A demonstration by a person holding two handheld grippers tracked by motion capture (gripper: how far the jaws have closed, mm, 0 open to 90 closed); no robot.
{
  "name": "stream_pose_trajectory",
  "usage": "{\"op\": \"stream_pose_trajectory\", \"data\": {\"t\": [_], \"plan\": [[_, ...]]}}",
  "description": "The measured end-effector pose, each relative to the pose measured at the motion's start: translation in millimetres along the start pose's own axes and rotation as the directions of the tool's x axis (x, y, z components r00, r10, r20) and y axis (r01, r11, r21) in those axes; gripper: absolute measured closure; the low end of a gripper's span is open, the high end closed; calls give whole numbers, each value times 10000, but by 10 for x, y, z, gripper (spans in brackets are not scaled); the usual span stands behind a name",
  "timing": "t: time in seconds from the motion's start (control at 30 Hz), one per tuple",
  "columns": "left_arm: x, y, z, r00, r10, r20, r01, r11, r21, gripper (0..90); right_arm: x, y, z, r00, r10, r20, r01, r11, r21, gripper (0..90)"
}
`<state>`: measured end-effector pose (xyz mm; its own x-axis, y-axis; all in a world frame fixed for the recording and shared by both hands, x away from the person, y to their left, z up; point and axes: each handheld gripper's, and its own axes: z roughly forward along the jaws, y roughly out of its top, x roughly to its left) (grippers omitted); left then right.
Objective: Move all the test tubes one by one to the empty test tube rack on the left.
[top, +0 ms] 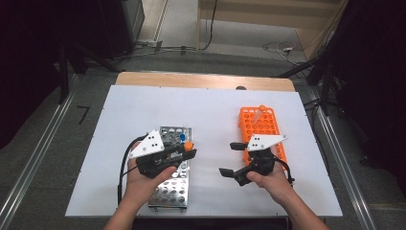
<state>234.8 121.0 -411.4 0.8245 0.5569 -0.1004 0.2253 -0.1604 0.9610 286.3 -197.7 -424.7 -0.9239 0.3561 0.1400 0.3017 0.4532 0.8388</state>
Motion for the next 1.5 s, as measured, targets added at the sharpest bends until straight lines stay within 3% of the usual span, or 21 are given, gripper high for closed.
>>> {"op": "stream_pose_trajectory", "data": {"t": [0.33,0.6,0.77,1.07,1.23,1.37,1.5], "plan": [[87,-62,-59,9963,-16,-859,1,9999,-172,747,-177,-123,-249,9980,425,461,-415,9989,-216,0],[76,-118,25,9837,-266,-1779,225,9994,-251,747,-306,-341,-533,9888,877,1210,-854,9961,-242,0],[59,-149,74,9799,-372,-1962,318,9990,-305,747,-402,-397,-680,9813,1191,1512,-1121,9922,-538,0],[63,-179,72,9780,-248,-2073,217,9996,-169,746,-467,-426,-697,9785,1269,1625,-1194,9913,-556,0],[32,-228,125,9757,138,-2185,-5,9981,609,746,-487,-442,-692,9777,1270,1670,-1205,9915,-488,0],[-7,-215,145,9733,477,-2247,-293,9960,847,744,-496,-450,-700,9759,1347,1714,-1281,9905,-491,0],[1,-215,128,9733,525,-2233,-336,9956,878,741,-508,-459,-704,9755,1349,1739,-1286,9906,-468,0]]}}
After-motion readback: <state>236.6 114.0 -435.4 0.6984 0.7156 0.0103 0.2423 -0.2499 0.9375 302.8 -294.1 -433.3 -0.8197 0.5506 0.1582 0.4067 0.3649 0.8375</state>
